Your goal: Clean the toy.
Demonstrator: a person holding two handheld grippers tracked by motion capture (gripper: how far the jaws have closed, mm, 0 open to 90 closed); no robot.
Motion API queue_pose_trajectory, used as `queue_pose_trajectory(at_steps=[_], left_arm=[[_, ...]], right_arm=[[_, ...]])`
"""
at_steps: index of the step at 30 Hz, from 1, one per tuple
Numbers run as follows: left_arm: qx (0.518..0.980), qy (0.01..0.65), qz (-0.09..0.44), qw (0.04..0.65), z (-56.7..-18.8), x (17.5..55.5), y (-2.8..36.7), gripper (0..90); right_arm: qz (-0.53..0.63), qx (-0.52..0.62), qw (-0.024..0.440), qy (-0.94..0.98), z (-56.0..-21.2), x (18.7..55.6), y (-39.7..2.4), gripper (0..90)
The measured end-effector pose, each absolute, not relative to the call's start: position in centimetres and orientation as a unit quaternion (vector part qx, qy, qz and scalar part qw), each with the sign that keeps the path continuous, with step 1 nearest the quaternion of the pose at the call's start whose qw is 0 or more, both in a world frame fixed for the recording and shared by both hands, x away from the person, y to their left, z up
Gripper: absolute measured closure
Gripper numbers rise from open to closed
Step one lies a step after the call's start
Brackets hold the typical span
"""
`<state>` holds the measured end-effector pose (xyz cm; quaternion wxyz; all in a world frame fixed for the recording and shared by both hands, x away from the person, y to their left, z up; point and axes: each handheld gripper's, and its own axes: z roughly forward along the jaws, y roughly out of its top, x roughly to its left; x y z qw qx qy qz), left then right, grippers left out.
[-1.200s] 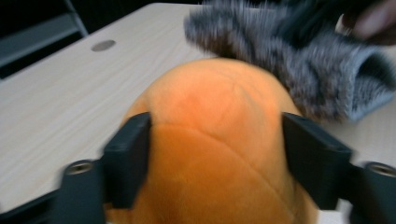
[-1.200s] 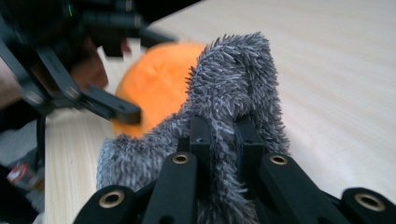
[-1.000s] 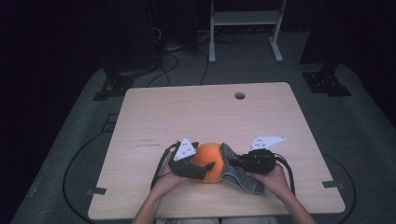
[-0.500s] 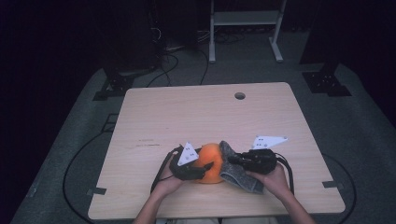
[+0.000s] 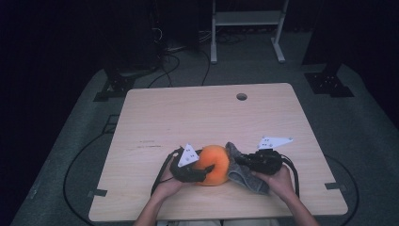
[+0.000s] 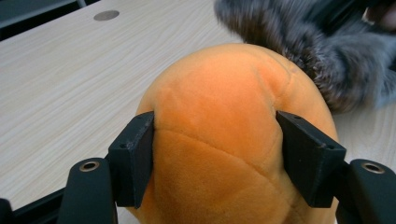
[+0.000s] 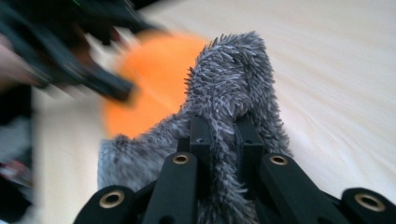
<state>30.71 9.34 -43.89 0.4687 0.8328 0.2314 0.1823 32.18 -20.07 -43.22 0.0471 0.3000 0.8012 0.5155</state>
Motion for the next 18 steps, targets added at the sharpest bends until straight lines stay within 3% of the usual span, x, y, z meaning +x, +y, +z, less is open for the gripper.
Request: queue_pose_trajectory(at_steps=[3, 4, 6, 8, 13, 18], left_arm=[[0.829, 0.226, 0.167, 0.485, -43.0, 30.9, 9.4, 10.4], [0.831, 0.236, 0.172, 0.473, -43.0, 31.1, 9.3, 10.0], [0.833, 0.239, 0.174, 0.467, -43.7, 31.2, 9.4, 21.2], [0.831, 0.239, 0.168, 0.473, -43.9, 31.1, 9.7, 26.7], [0.832, 0.237, 0.18, 0.468, -44.0, 30.9, 9.5, 32.9], [0.834, 0.226, 0.185, 0.469, -44.1, 30.6, 9.4, 33.2]], right_arm=[[0.518, 0.266, 0.044, 0.812, -43.0, 31.8, -18.2, 80.5], [0.52, 0.269, 0.037, 0.81, -43.2, 31.8, -18.1, 80.5], [0.516, 0.281, 0.038, 0.808, -43.5, 32.1, -18.4, 80.5], [0.512, 0.301, 0.027, 0.804, -44.2, 32.5, -19.2, 80.5], [0.502, 0.32, 0.039, 0.802, -43.9, 32.5, -20.5, 80.6], [0.511, 0.288, 0.046, 0.809, -43.4, 32.1, -19.0, 80.4]])
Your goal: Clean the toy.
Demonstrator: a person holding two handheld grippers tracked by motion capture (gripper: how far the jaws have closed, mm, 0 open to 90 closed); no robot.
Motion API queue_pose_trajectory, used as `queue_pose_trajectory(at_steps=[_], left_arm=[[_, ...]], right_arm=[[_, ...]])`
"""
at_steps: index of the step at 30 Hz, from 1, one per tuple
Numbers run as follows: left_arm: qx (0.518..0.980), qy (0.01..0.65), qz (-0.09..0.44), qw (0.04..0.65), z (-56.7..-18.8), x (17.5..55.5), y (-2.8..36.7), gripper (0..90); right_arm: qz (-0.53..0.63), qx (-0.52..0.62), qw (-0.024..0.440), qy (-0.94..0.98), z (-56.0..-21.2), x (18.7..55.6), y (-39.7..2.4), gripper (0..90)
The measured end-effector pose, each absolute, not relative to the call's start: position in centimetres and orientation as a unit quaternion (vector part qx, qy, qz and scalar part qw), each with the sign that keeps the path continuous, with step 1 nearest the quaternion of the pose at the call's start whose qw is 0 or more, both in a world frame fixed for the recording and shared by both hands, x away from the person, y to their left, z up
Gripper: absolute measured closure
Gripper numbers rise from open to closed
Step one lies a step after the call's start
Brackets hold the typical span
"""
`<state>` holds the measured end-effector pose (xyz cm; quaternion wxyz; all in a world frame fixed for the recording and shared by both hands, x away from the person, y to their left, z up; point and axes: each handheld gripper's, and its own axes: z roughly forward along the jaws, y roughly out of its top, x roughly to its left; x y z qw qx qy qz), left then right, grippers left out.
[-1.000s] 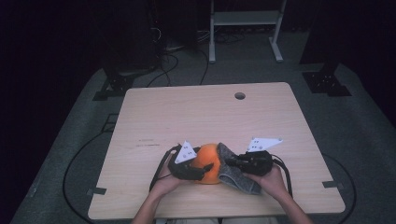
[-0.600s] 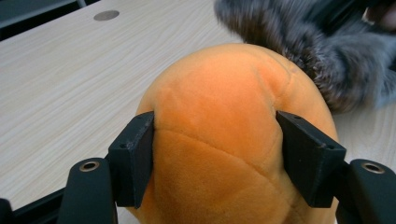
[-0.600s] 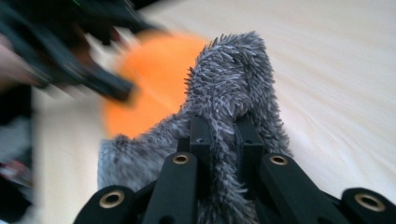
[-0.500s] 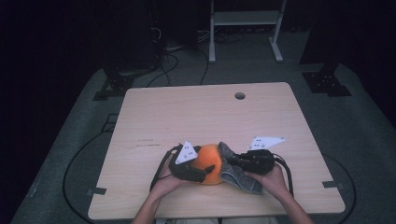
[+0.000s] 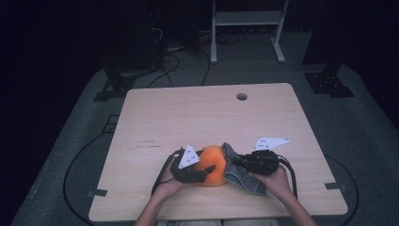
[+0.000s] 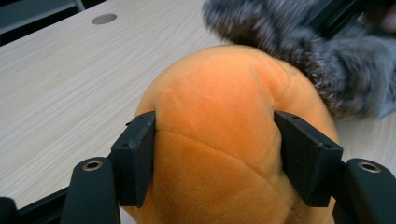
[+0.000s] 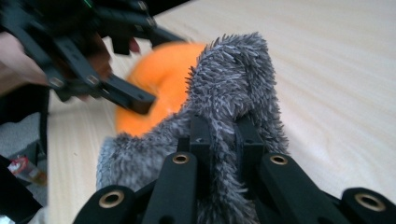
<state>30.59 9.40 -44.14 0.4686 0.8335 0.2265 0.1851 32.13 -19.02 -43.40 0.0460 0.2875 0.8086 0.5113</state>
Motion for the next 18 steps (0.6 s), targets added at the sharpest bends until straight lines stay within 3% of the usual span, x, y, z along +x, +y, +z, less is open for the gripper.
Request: queue_pose_trajectory(at_steps=[3, 6, 11, 16, 18], left_arm=[[0.832, 0.226, 0.184, 0.472, -44.2, 30.6, 9.5, 33.2], [0.833, 0.226, 0.184, 0.471, -44.2, 30.5, 9.5, 33.1], [0.834, 0.222, 0.195, 0.466, -44.1, 30.3, 9.1, 31.7], [0.826, 0.25, 0.16, 0.479, -43.2, 31.3, 10.4, 8.3], [0.826, 0.256, 0.136, 0.483, -43.8, 31.5, 10.3, 14.7]], right_arm=[[0.508, 0.307, 0.029, 0.804, -44.3, 32.7, -19.5, 80.5], [0.473, 0.333, 0.039, 0.815, -45.0, 33.0, -20.4, 80.5], [0.516, 0.292, 0.047, 0.804, -43.2, 31.9, -19.7, 80.4], [0.501, 0.288, 0.048, 0.815, -43.9, 32.0, -19.4, 80.5], [0.485, 0.3, 0.051, 0.82, -44.1, 32.3, -19.9, 80.5]])
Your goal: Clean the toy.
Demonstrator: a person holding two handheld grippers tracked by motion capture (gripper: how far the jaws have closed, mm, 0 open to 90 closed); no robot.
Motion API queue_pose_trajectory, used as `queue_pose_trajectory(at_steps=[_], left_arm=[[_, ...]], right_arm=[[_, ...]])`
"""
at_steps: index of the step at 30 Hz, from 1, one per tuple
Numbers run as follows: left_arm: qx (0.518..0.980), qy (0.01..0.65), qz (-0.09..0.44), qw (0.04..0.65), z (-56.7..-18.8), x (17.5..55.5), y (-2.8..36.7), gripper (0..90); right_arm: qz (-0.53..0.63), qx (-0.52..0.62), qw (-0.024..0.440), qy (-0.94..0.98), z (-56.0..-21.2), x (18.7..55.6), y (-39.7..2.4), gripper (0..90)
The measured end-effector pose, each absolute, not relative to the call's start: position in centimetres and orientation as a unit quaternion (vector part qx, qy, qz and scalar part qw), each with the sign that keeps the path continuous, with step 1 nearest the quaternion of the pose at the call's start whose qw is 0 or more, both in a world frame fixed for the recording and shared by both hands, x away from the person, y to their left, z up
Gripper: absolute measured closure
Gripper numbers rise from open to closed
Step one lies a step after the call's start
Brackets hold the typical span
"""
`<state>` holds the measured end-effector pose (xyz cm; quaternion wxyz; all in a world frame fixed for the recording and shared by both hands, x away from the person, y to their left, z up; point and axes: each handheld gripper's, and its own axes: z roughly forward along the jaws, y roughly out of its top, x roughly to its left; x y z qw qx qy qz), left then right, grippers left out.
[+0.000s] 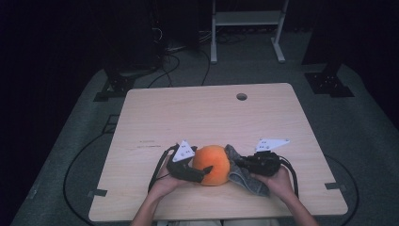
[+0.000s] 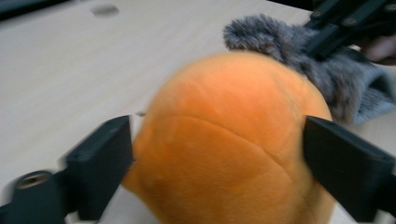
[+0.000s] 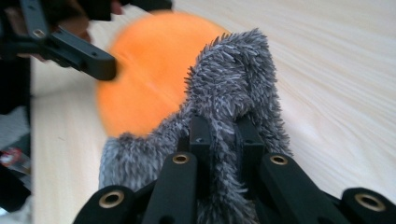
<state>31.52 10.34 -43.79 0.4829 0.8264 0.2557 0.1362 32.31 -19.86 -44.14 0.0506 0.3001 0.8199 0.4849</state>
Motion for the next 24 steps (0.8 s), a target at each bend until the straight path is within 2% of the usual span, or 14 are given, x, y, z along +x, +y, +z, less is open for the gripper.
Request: queue_pose_trajectory(at_steps=[4, 7, 9, 11, 12, 13, 15, 16, 18, 22, 24], left_arm=[[0.829, 0.246, 0.176, 0.471, -43.6, 30.8, 9.6, 33.4], [0.828, 0.229, 0.201, 0.471, -42.8, 29.9, 8.3, 35.8], [0.837, 0.2, 0.2, 0.468, -42.2, 29.5, 7.8, 30.0], [0.836, 0.201, 0.186, 0.476, -42.3, 29.7, 8.1, 17.9], [0.831, 0.224, 0.166, 0.481, -42.7, 30.3, 8.9, 14.2], [0.831, 0.224, 0.166, 0.481, -42.7, 30.3, 8.9, 13.9], [0.828, 0.241, 0.16, 0.481, -43.2, 30.6, 9.1, 23.5], [0.826, 0.238, 0.18, 0.478, -43.3, 30.2, 8.8, 28.3], [0.827, 0.228, 0.195, 0.475, -42.9, 29.9, 8.3, 32.2], [0.832, 0.199, 0.207, 0.475, -42.3, 29.3, 7.5, 31.5], [0.828, 0.202, 0.196, 0.485, -42.3, 29.5, 8.0, 24.1]], right_arm=[[0.513, 0.281, 0.061, 0.809, -42.1, 31.6, -19.6, 80.5], [0.532, 0.252, 0.067, 0.806, -40.8, 30.8, -18.8, 80.5], [0.512, 0.235, 0.083, 0.822, -41.1, 30.6, -17.4, 80.5], [0.507, 0.238, 0.08, 0.825, -41.6, 30.8, -17.5, 80.5], [0.508, 0.251, 0.068, 0.821, -42.3, 31.2, -18.2, 80.5], [0.508, 0.251, 0.068, 0.821, -42.3, 31.2, -18.2, 80.5], [0.502, 0.26, 0.069, 0.822, -42.6, 31.4, -18.7, 80.5], [0.486, 0.273, 0.081, 0.827, -42.5, 31.5, -19.1, 80.5], [0.496, 0.276, 0.085, 0.819, -41.9, 31.4, -19.4, 80.5], [0.529, 0.228, 0.083, 0.813, -40.6, 30.4, -18.0, 80.5], [0.512, 0.226, 0.086, 0.824, -41.2, 30.6, -17.5, 80.5]])
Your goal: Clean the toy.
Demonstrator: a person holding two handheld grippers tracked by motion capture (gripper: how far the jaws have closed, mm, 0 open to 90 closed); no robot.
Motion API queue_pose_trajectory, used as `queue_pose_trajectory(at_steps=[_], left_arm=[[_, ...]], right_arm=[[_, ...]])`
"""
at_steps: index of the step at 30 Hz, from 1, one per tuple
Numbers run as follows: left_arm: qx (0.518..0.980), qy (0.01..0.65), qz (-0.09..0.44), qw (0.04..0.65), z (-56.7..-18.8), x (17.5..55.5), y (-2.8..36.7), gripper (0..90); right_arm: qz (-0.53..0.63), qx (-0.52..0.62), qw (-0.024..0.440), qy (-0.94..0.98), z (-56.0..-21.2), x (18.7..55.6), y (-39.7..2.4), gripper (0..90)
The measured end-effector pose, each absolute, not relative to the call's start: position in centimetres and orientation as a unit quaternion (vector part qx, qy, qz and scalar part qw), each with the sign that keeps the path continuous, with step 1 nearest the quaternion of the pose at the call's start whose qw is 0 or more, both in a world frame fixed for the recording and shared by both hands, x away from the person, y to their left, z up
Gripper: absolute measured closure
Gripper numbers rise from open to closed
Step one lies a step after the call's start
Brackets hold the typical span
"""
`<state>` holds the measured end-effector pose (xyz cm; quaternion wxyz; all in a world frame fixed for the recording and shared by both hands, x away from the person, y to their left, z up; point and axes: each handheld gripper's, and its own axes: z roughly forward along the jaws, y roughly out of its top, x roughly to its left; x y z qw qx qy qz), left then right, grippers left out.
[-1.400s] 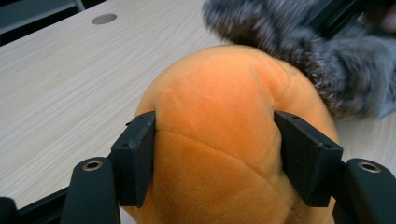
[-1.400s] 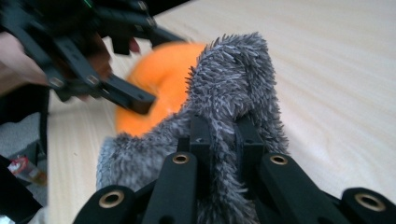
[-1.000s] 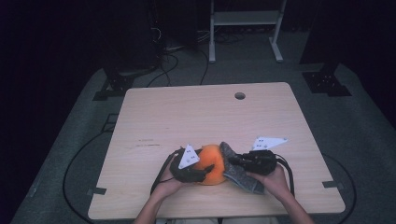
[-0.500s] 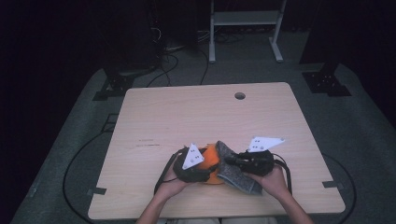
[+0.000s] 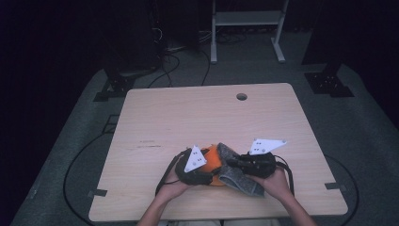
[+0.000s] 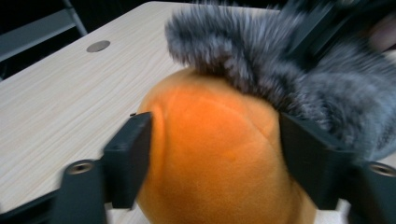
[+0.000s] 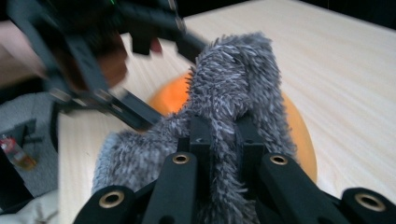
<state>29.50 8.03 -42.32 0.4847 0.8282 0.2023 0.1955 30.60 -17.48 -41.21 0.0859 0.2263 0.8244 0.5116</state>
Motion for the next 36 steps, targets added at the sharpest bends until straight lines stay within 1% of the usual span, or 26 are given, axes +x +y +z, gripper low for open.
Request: queue_pose_trajectory(at_steps=[1, 3, 4, 5, 6, 9, 10, 11, 12, 13, 14, 15, 16, 17, 19, 20, 21, 22, 23, 24, 25, 26, 29, 30, 32, 36], left_arm=[[0.828, 0.202, 0.196, 0.485, -42.3, 29.5, 8.0, 19.1], [0.826, 0.253, 0.149, 0.48, -42.7, 30.7, 9.1, 7.9], [0.826, 0.253, 0.149, 0.48, -42.7, 30.7, 9.1, 5.0], [0.82, 0.285, 0.116, 0.482, -43.2, 31.4, 9.5, 3.9], [0.82, 0.296, 0.096, 0.481, -43.4, 31.6, 9.5, 4.6], [0.818, 0.295, 0.086, 0.487, -43.6, 31.5, 9.5, 19.9], [0.818, 0.278, 0.119, 0.49, -43.2, 31.0, 9.3, 26.4], [0.818, 0.278, 0.119, 0.49, -43.2, 31.0, 9.3, 30.5], [0.818, 0.261, 0.156, 0.489, -42.7, 30.4, 8.9, 33.4], [0.818, 0.261, 0.156, 0.489, -42.7, 30.4, 8.9, 34.8], [0.818, 0.235, 0.189, 0.49, -42.2, 29.7, 8.1, 35.5], [0.818, 0.235, 0.189, 0.49, -42.2, 29.7, 8.1, 35.4], [0.823, 0.207, 0.199, 0.49, -41.7, 29.2, 7.3, 34.3], [0.823, 0.207, 0.199, 0.49, -41.7, 29.2, 7.3, 31.8], [0.828, 0.202, 0.193, 0.486, -41.8, 29.1, 7.3, 22.0], [0.82, 0.232, 0.161, 0.497, -42.1, 29.8, 7.9, 17.4], [0.82, 0.232, 0.161, 0.497, -42.1, 29.8, 7.9, 12.0], [0.817, 0.274, 0.12, 0.493, -42.5, 30.8, 8.3, 8.4], [0.817, 0.274, 0.12, 0.493, -42.5, 30.8, 8.3, 11.1], [0.812, 0.281, 0.102, 0.501, -42.8, 30.9, 8.5, 20.1], [0.81, 0.275, 0.1, 0.508, -42.9, 30.8, 8.5, 20.1], [0.817, 0.255, 0.129, 0.502, -42.8, 30.3, 8.1, 28.9], [0.82, 0.246, 0.14, 0.498, -42.5, 30.0, 7.8, 31.9], [0.826, 0.221, 0.157, 0.494, -42.4, 29.6, 7.4, 33.1], [0.831, 0.208, 0.169, 0.487, -42.3, 29.2, 7.0, 33.6], [0.838, 0.197, 0.18, 0.477, -42.5, 29.0, 7.0, 34.3]], right_arm=[[0.512, 0.226, 0.086, 0.824, -41.2, 30.6, -17.5, 80.5], [0.506, 0.238, 0.08, 0.826, -41.9, 30.9, -17.9, 80.6], [0.506, 0.238, 0.08, 0.826, -41.9, 30.9, -17.9, 80.6], [0.504, 0.243, 0.077, 0.825, -42.1, 31.0, -18.3, 80.5], [0.5, 0.244, 0.08, 0.827, -42.2, 31.0, -18.4, 80.6], [0.501, 0.248, 0.075, 0.826, -42.3, 31.0, -18.6, 80.5], [0.499, 0.25, 0.081, 0.826, -42.0, 31.0, -18.9, 80.5], [0.499, 0.25, 0.081, 0.826, -42.0, 31.0, -18.9, 80.5], [0.516, 0.247, 0.084, 0.816, -41.1, 30.7, -19.1, 80.5], [0.531, 0.236, 0.083, 0.81, -40.5, 30.4, -18.9, 80.5], [0.543, 0.223, 0.085, 0.805, -39.9, 30.0, -18.6, 80.5], [0.543, 0.223, 0.085, 0.805, -39.9, 30.0, -18.6, 80.5], [0.544, 0.205, 0.101, 0.807, -39.1, 29.7, -17.7, 80.5], [0.544, 0.205, 0.101, 0.807, -39.1, 29.7, -17.7, 80.5], [0.526, 0.209, 0.098, 0.819, -40.1, 30.1, -17.5, 80.6], [0.524, 0.218, 0.091, 0.818, -40.5, 30.3, -17.8, 80.6], [0.524, 0.218, 0.091, 0.818, -40.5, 30.3, -17.8, 80.6], [0.527, 0.229, 0.084, 0.814, -41.1, 30.6, -18.6, 80.6], [0.527, 0.229, 0.084, 0.814, -41.1, 30.6, -18.6, 80.6], [0.518, 0.237, 0.089, 0.817, -41.2, 30.6, -19.0, 80.6], [0.518, 0.237, 0.089, 0.817, -41.2, 30.6, -19.0, 80.6], [0.514, 0.239, 0.091, 0.819, -41.1, 30.7, -19.2, 80.6], [0.523, 0.232, 0.094, 0.815, -40.2, 30.3, -19.4, 80.6], [0.53, 0.224, 0.093, 0.812, -39.7, 30.1, -19.2, 80.6], [0.526, 0.205, 0.102, 0.819, -39.0, 29.7, -18.4, 80.6], [0.514, 0.191, 0.099, 0.83, -39.4, 29.8, -17.6, 80.6]])
